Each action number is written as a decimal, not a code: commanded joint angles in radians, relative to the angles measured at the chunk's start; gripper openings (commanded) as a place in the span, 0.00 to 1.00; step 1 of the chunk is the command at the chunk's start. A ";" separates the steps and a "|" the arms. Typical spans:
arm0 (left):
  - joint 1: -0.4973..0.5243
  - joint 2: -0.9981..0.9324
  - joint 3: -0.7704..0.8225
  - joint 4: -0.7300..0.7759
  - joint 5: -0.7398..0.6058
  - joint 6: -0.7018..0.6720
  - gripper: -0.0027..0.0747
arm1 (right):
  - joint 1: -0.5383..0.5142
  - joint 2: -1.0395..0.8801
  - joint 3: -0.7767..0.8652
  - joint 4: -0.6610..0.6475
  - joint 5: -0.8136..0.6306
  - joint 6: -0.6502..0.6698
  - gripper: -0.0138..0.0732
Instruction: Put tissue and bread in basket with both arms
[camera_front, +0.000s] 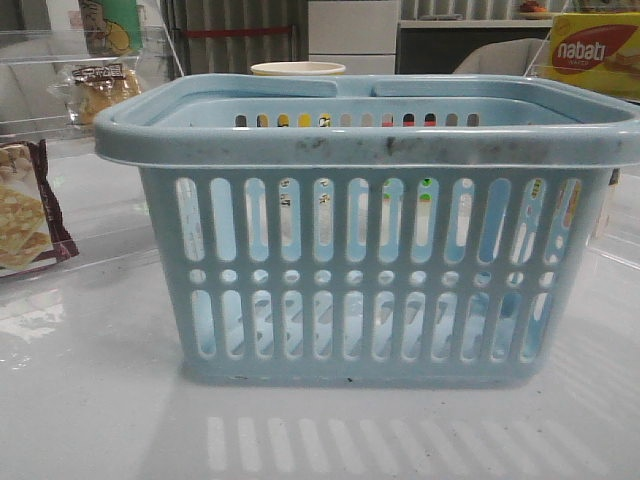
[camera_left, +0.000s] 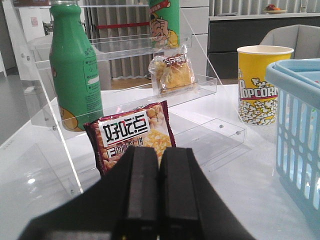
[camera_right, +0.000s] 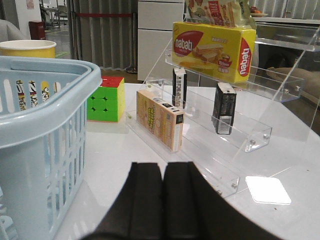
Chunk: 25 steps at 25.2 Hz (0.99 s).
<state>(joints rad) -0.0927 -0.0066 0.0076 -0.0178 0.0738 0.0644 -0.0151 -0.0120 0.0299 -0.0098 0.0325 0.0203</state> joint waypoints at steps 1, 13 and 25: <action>0.003 -0.017 0.000 0.000 -0.092 -0.007 0.16 | -0.002 -0.016 0.000 -0.012 -0.079 -0.001 0.24; 0.003 -0.017 -0.005 -0.007 -0.248 -0.007 0.16 | -0.002 -0.016 -0.002 -0.012 -0.116 -0.001 0.24; 0.003 0.030 -0.357 -0.008 -0.068 -0.007 0.16 | 0.000 0.025 -0.348 -0.001 -0.044 0.006 0.24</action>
<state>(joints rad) -0.0927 -0.0066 -0.2082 -0.0178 0.0000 0.0644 -0.0151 -0.0120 -0.1839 -0.0098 0.0401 0.0222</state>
